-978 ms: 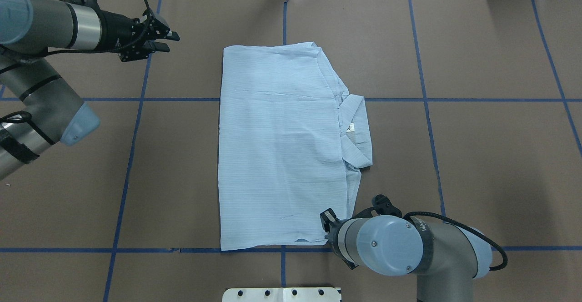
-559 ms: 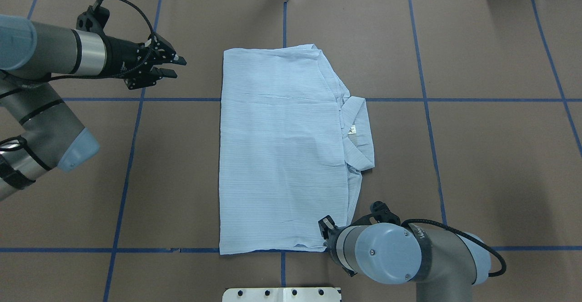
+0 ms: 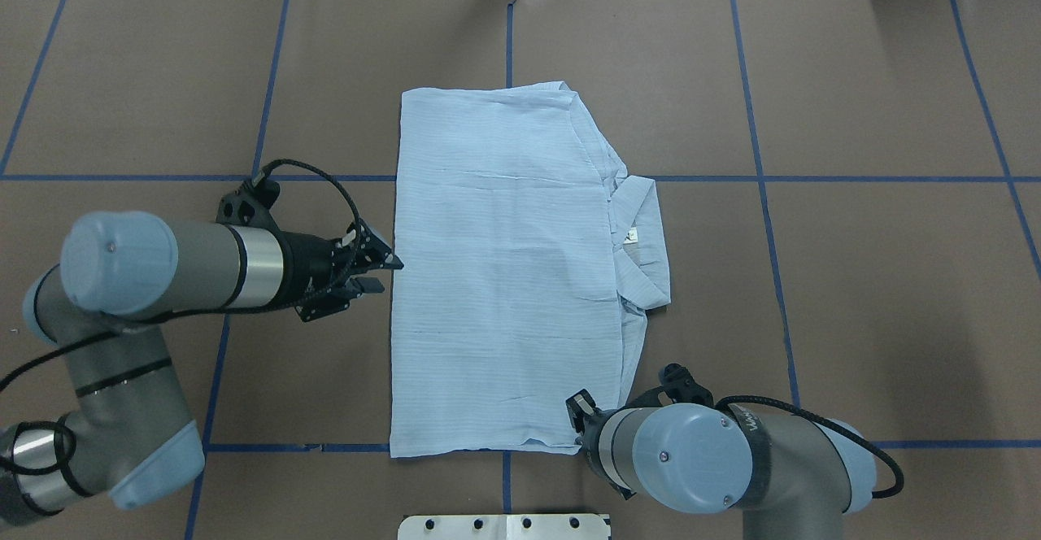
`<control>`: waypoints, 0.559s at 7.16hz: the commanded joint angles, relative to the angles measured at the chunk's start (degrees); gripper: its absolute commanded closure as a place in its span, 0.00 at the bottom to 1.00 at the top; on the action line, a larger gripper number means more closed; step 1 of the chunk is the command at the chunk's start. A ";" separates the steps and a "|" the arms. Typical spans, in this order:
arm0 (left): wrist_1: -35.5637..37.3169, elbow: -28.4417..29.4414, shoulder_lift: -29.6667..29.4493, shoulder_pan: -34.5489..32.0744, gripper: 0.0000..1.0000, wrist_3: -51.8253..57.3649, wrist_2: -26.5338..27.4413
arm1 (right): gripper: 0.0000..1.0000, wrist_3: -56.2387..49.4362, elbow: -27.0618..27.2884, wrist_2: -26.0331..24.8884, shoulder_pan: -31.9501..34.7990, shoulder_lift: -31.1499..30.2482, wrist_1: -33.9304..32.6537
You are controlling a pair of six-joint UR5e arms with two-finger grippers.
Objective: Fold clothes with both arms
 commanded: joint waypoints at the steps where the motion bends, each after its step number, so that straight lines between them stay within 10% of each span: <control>1: 0.98 -2.92 4.23 7.50 0.53 -3.60 3.50 | 1.00 0.07 0.10 0.01 0.04 0.16 0.00; 4: 1.51 -2.75 5.56 14.29 0.47 -5.04 8.08 | 1.00 -0.02 0.10 -0.17 -0.05 0.25 -0.09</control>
